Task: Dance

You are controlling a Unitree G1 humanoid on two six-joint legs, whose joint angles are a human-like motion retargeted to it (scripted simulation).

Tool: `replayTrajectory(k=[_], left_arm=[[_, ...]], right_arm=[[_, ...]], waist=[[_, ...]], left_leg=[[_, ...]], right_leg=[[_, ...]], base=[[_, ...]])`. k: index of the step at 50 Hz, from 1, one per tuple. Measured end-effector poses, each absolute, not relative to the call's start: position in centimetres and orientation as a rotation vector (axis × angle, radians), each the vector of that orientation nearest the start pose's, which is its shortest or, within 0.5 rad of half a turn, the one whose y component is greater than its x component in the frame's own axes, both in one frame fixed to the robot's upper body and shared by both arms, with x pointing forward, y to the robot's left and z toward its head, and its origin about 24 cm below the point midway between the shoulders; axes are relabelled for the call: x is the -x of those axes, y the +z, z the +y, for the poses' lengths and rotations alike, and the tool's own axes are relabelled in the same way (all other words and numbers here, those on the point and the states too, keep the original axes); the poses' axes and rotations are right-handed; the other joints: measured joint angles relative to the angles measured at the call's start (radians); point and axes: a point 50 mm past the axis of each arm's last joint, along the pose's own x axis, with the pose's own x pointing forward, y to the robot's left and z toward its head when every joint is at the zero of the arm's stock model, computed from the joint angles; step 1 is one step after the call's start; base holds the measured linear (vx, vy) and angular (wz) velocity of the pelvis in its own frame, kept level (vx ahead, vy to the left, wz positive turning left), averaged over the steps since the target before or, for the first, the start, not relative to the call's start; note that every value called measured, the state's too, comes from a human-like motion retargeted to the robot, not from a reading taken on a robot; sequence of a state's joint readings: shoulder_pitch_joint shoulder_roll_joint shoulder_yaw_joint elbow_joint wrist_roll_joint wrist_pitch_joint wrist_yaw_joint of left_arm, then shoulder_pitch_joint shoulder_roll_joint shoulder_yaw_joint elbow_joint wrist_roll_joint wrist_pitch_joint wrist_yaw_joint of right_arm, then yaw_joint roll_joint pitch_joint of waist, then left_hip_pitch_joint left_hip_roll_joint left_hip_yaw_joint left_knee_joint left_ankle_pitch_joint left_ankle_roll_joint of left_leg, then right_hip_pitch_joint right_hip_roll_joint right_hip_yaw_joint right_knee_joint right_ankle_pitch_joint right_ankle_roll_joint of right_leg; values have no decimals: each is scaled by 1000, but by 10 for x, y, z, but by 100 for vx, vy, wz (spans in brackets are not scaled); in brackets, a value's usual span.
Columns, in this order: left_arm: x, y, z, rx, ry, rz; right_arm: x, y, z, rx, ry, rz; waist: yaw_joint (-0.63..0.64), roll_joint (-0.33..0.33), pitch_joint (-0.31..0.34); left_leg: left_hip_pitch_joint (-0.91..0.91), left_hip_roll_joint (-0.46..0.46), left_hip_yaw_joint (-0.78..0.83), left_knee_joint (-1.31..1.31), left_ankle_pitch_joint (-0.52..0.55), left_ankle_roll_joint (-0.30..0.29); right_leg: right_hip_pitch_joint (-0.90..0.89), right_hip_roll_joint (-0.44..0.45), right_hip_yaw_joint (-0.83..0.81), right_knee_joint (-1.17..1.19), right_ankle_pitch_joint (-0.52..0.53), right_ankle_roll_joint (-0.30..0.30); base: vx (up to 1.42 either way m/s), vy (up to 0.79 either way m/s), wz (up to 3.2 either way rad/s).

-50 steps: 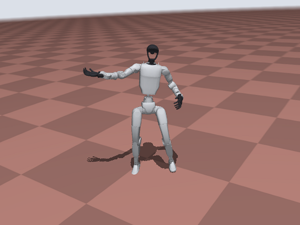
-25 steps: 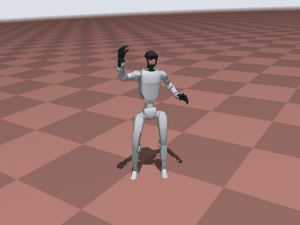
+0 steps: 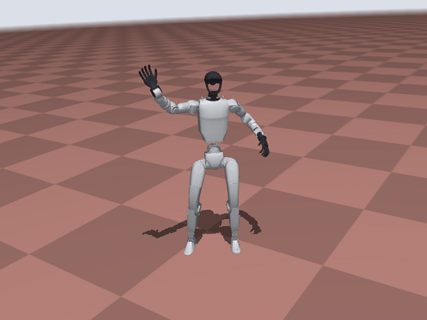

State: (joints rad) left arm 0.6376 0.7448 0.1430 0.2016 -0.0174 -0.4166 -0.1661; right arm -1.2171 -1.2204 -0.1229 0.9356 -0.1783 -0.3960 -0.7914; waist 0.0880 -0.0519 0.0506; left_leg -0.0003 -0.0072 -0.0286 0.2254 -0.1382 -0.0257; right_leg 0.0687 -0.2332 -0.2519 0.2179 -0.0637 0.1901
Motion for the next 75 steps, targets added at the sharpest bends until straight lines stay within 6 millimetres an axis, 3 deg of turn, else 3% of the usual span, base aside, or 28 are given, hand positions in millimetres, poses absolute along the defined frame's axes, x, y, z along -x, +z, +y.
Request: replayTrajectory(k=[3,7,10,12,15,18,20,22,25,27,31,34,37,40,42,45,47,50,55,59,62,64,67,70,72,75], left_arm=[[-71,1,337,-683,-417,672],[-54,8,332,-326,-837,855],[-51,5,324,-170,-958,905],[-59,11,318,-172,-1013,862],[-71,19,308,-198,-1091,801],[-72,20,301,-173,-1157,824],[-71,18,301,-133,-1193,883],[-74,19,303,-109,-1226,943],[-86,25,305,-118,-1293,1020],[-96,32,305,-146,-1355,1070],[-110,34,297,-210,-1412,1134],[-114,30,289,-248,-1441,1152],[-120,30,281,-295,-1480,1142],[-130,36,273,-345,-1530,1125],[-136,39,268,-341,-1556,1116],[-141,39,265,-290,-1571,1109],[-139,35,265,-239,-1562,1125],[-132,24,263,-154,-1549,1133],[-112,-4,262,7,-1485,1140],[-83,-38,259,179,-1399,1165],[-61,-62,256,291,-1324,1197],[-50,-74,255,343,-1280,1210],[-45,-83,254,373,-1250,1205],[-49,-85,249,359,-1276,1177],[-53,-84,250,336,-1285,1167],[-49,-84,252,332,-1283,1185]], right_arm=[[-198,383,-452,222,-1522,-1024],[-160,310,-506,-326,-1556,-942],[-153,254,-517,-824,-1582,-992],[-138,221,-520,-1032,-1640,-1086],[-117,183,-520,-1234,-1752,-1184],[-109,172,-520,-1283,-1779,-1211],[-107,178,-523,-1209,-1741,-1215],[-106,199,-526,-1051,-1676,-1222],[-109,252,-526,-704,-1533,-1240],[-126,299,-514,-412,-1371,-1220],[-179,375,-462,129,-998,-1124],[-216,408,-408,534,-767,-1059],[-247,421,-353,958,-592,-994],[-273,422,-308,1383,-532,-940],[-278,424,-284,1594,-547,-991],[-271,428,-247,1835,-460,-1193],[-261,434,-239,1877,-487,-1322],[-250,448,-253,1827,-659,-1383],[-230,465,-321,1442,-1130,-1304],[-217,439,-389,945,-1514,-1120],[-214,391,-435,411,-1660,-944],[-208,350,-465,103,-1643,-818],[-183,283,-506,-329,-1579,-674],[-174,220,-517,-919,-1555,-670],[-157,185,-520,-1186,-1566,-808],[-134,148,-520,-1476,-1633,-982]], waist=[[-32,-7,1],[-69,-21,1],[-107,-20,0],[-135,-13,3],[-146,3,6],[-133,6,-7],[-104,-12,-18],[-66,-41,-25],[-10,-79,-22],[34,-97,-9],[98,-107,24],[141,-96,41],[191,-96,51],[243,-99,83],[261,-106,115],[243,-121,153],[218,-117,153],[183,-88,131],[86,-42,64],[-7,-18,23],[-64,-17,6],[-90,-26,-1],[-119,-38,-7],[-152,-31,-6],[-165,-19,3],[-167,4,8]], left_leg=[[-33,13,-19,84,-46,-5],[-104,24,-47,227,-108,-6],[-170,28,-88,352,-163,-20],[-219,31,-124,435,-194,-33],[-270,42,-139,508,-229,-36],[-254,60,-115,458,-224,-39],[-230,54,-106,404,-195,-49],[-203,39,-88,333,-155,-53],[-143,23,-43,195,-91,-51],[-95,1,-21,104,-47,-49],[-12,-39,6,-26,21,-38],[29,-60,23,-81,54,-32],[48,-94,51,-112,73,-29],[76,-139,76,-134,82,-26],[99,-167,72,-143,76,-34],[120,-188,49,-145,63,-43],[123,-177,43,-147,63,-38],[112,-139,60,-153,69,-22],[53,-42,66,-127,49,-26],[4,7,26,-62,5,-24],[-31,33,-2,16,-40,-23],[-62,49,-17,92,-77,-24],[-138,61,-60,244,-139,-27],[-220,69,-111,394,-203,-38],[-267,75,-142,477,-238,-41],[-296,87,-155,520,-243,-34]], right_leg=[[22,14,3,-43,27,-6],[44,25,-20,-87,48,-14],[57,29,-26,-109,53,-12],[63,39,-33,-115,47,-5],[66,50,-32,-120,36,13],[66,62,-39,-124,39,9],[64,62,-38,-130,48,-1],[53,52,-31,-131,55,-5],[22,27,-30,-107,54,-10],[1,3,-28,-71,41,-13],[-38,-31,-8,28,1,-19],[-95,-45,53,147,-43,-11],[-173,-54,135,284,-99,-6],[-242,-69,202,430,-159,-5],[-271,-73,240,512,-193,-8],[-279,-78,259,563,-214,-14],[-261,-68,251,535,-203,-20],[-218,-47,220,425,-159,-26],[-129,-18,126,169,-44,-19],[-53,3,51,20,20,-11],[-6,26,29,-50,52,-11],[16,38,19,-78,65,-13],[34,51,11,-103,72,-11],[45,58,-7,-117,68,-2],[52,70,-26,-117,56,10],[60,85,-29,-114,45,24]], base=[[2,-8,-8],[0,-2,5],[-1,1,35],[-3,5,40],[-5,17,25],[8,13,7],[11,4,-29],[-1,-4,-30],[-11,1,-12],[-9,11,-14],[-5,14,-10],[2,18,-36],[-1,18,-61],[-5,20,-43],[-7,12,-8],[-7,-2,24],[-1,-16,22],[5,-21,-3],[4,-27,4],[9,-11,34],[15,-8,20],[14,-12,-1],[7,-12,17],[0,-6,59],[-4,4,56],[3,13,32]])
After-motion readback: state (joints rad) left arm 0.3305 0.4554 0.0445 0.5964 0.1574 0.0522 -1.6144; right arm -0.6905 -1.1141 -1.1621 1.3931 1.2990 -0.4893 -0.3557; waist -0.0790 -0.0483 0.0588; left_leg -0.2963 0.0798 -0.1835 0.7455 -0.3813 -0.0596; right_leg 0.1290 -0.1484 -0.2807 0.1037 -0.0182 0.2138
